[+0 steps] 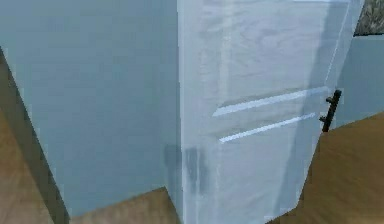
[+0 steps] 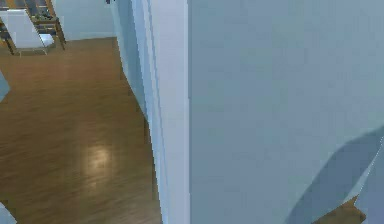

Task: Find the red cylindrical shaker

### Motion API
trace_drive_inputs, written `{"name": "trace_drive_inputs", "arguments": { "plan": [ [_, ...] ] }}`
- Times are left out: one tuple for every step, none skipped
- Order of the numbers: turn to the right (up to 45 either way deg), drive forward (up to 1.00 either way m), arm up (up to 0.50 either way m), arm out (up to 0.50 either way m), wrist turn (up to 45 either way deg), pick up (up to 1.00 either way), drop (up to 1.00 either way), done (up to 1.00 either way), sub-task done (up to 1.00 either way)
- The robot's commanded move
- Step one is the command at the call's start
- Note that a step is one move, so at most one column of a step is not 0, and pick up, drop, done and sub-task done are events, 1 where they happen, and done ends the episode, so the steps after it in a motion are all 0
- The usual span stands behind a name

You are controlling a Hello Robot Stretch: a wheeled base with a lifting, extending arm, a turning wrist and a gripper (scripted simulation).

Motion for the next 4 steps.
{"name": "trace_drive_inputs", "arguments": {
  "plan": [
    [0.0, 0.25, 0.00, 0.00, 0.0, 0.00, 0.00, 0.00, 0.00],
    [45.0, 0.00, 0.00, 0.00, 0.0, 0.00, 0.00, 0.00, 0.00],
    [15.0, 0.00, 0.00, 0.00, 0.0, 0.00, 0.00, 0.00, 0.00],
    [0.0, 1.00, 0.00, 0.00, 0.0, 0.00, 0.00, 0.00, 0.00]
  ]
}}
